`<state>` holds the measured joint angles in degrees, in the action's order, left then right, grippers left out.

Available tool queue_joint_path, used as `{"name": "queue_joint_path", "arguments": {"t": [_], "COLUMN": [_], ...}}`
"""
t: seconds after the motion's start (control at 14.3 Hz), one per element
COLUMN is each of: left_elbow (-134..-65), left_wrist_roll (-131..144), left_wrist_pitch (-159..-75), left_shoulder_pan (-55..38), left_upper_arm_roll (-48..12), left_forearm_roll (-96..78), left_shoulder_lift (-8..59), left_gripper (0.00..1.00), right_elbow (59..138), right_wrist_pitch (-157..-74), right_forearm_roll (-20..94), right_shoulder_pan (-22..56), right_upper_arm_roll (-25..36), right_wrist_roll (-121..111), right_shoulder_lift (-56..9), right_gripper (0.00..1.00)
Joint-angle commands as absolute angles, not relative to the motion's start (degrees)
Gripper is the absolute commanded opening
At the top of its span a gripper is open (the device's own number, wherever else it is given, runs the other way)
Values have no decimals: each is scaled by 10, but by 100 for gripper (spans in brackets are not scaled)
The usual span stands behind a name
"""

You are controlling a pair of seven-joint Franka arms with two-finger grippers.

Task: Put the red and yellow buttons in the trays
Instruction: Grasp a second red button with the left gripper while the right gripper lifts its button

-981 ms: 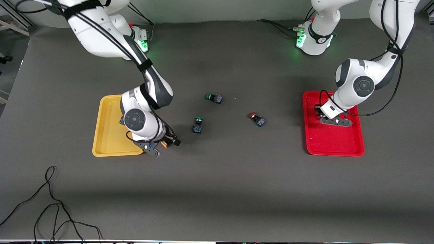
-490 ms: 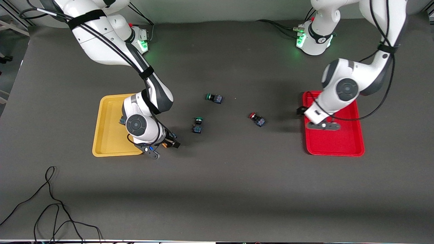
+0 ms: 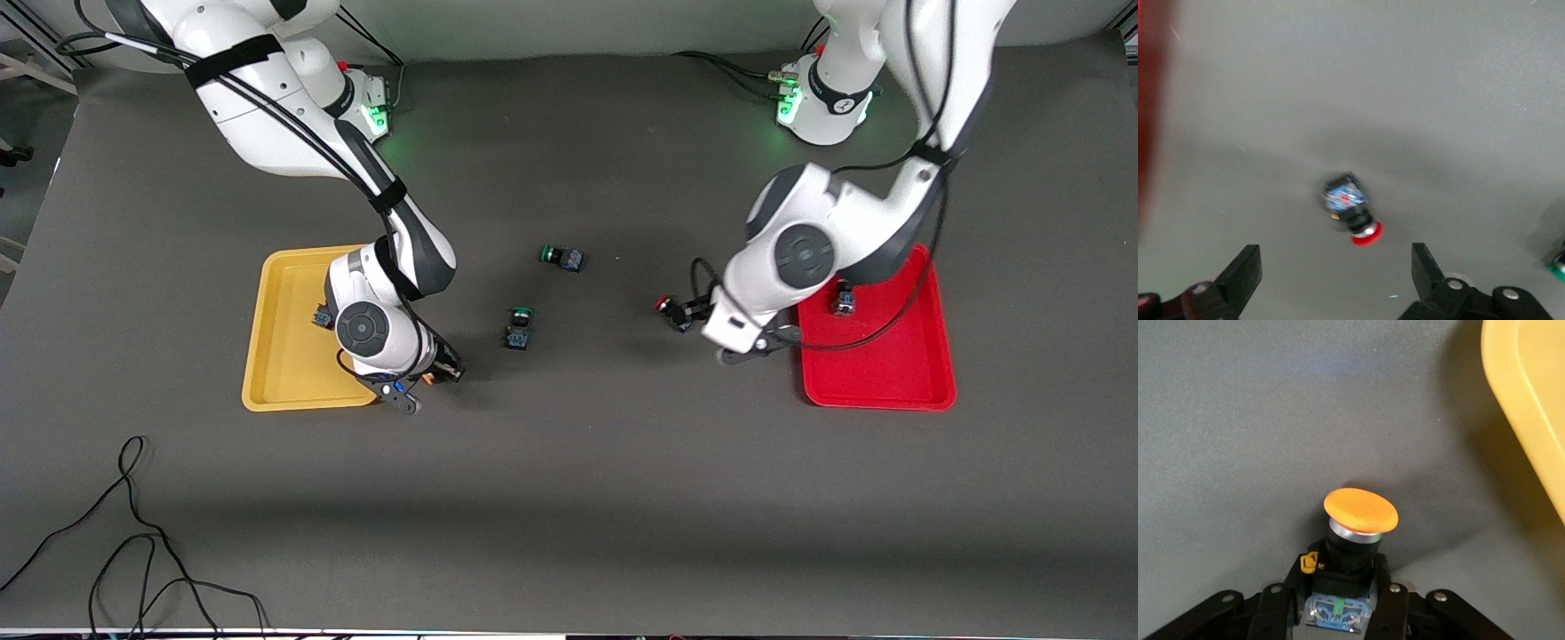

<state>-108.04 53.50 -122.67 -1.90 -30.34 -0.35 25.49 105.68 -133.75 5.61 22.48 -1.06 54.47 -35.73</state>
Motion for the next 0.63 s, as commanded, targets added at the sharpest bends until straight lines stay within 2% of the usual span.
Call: {"name": "queue_joint_path", "arguments": {"t": [0.0, 0.14, 0.35, 0.56], "left_elbow": [-1056, -1062, -1090, -1106], "left_wrist_roll": [589, 589, 589, 589], "left_wrist_pitch": [-1244, -1248, -1289, -1327], "left_shoulder_pan": [-47, -47, -55, -56], "left_upper_arm_roll": [-294, -294, -289, -281], "left_forearm_roll": [6, 8, 18, 25], "left_shoulder_lift": [316, 332, 345, 352], "left_gripper": [100, 100, 100, 98], "right_elbow": [1058, 1057, 1053, 1084], "right_wrist_pitch": [-1341, -1329, -1201, -1168], "right_forearm_roll": [53, 54, 53, 53], "right_shoulder_pan": [221, 217, 172, 166], "right_upper_arm_roll": [-11, -9, -2, 61], "right_wrist_roll": [556, 549, 474, 372], "right_shoulder_lift": [-346, -313, -228, -193], "right_gripper": [25, 24, 24, 24]}}
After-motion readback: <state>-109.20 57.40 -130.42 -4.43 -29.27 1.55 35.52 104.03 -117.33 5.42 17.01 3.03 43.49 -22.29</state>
